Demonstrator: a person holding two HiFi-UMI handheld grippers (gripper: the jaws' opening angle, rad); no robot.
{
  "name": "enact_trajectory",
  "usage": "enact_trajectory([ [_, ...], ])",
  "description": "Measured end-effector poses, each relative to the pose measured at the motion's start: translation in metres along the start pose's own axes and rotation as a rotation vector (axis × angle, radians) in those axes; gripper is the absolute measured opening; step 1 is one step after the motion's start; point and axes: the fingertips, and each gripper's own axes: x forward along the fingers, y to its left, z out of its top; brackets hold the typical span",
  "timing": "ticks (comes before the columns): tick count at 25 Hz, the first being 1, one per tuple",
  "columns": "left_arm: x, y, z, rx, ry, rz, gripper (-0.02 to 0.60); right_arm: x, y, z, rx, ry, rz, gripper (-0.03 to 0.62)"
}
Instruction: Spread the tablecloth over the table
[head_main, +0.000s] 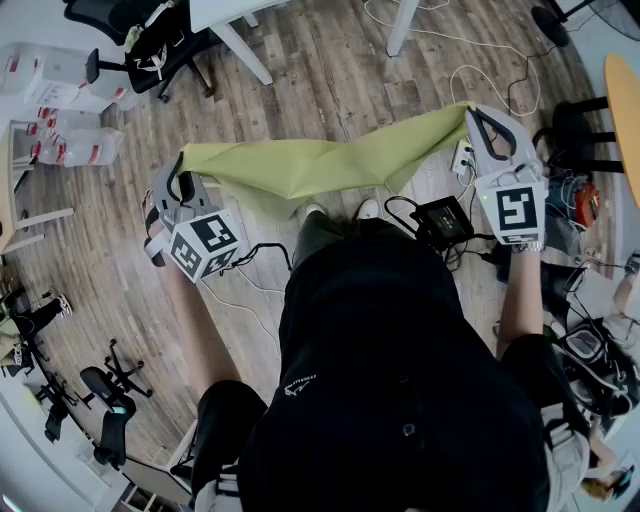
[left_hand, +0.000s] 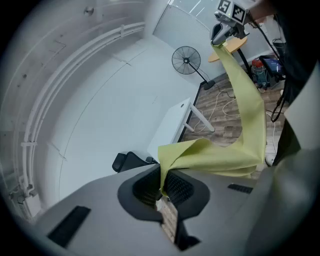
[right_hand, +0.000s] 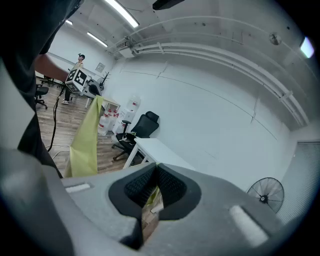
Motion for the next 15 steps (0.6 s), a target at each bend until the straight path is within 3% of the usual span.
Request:
enact_trajectory([
  [6, -0.001, -0.011, 0.002, 0.024, 0.01, -0.036, 0.008, -0.011, 0.003, -0.015, 0.097, 0.058, -0.017, 0.009],
  [15, 0.0, -0.011, -0.005, -0.01, 0.035, -0.026, 0.008, -0.015, -0.001, -0.028, 0.122, 0.094, -0.023, 0.009],
])
